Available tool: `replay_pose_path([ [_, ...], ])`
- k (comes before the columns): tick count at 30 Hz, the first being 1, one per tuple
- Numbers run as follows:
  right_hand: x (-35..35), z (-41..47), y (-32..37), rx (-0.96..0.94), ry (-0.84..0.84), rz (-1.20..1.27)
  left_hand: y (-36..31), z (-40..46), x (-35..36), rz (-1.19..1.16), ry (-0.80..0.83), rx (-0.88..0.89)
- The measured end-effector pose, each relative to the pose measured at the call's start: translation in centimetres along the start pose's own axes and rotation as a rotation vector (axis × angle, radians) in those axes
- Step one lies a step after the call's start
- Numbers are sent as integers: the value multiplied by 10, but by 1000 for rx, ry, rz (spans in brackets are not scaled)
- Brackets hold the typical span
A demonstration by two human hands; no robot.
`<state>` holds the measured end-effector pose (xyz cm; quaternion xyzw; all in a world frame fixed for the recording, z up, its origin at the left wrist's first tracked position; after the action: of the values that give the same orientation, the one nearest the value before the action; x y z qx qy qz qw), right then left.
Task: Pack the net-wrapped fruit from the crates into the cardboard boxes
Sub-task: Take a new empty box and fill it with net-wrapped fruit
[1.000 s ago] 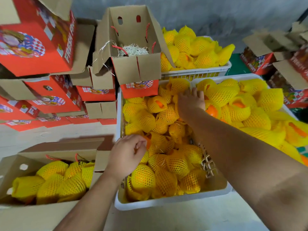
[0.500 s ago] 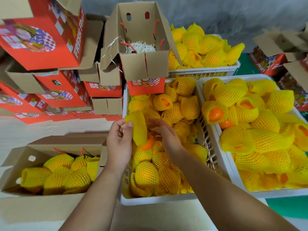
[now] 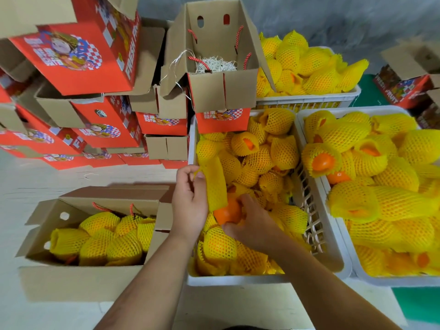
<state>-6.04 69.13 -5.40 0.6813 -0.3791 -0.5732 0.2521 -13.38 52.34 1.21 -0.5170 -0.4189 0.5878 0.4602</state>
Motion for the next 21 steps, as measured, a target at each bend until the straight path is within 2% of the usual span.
replay_pose_path([
  [2, 3, -18, 5, -83, 27, 83, -1, 1, 3, -13, -9, -5],
  [5, 3, -33, 15, -232, 24, 133, -6, 0, 5, 95, -17, 66],
  [8, -8, -32, 19, -190, -26, 243, -6, -4, 5, 196, -9, 118],
  [11, -22, -34, 22, -166, -95, 422, -11, -12, 16, 280, 107, 159],
  [15, -30, -36, 21, -155, -112, 548, -12, -15, 29, 119, 319, 67],
  [18, -31, -35, 17, -135, -129, 572, -4, -15, 25, -64, 334, -134],
  [21, -34, -36, 19, -140, -165, 580, -4, -26, 23, -180, 301, -183],
])
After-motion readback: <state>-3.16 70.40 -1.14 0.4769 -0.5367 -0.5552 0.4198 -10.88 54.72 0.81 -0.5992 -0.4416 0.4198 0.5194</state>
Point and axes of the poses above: each hand's wrist, its own z-axis towards the middle knuckle, its own x-axis out of the palm, y = z × x, the point moved 9 cm from there along z, towards the middle knuckle, and after that the axes turned 3 degrees about -x, right-handed, at the moved point
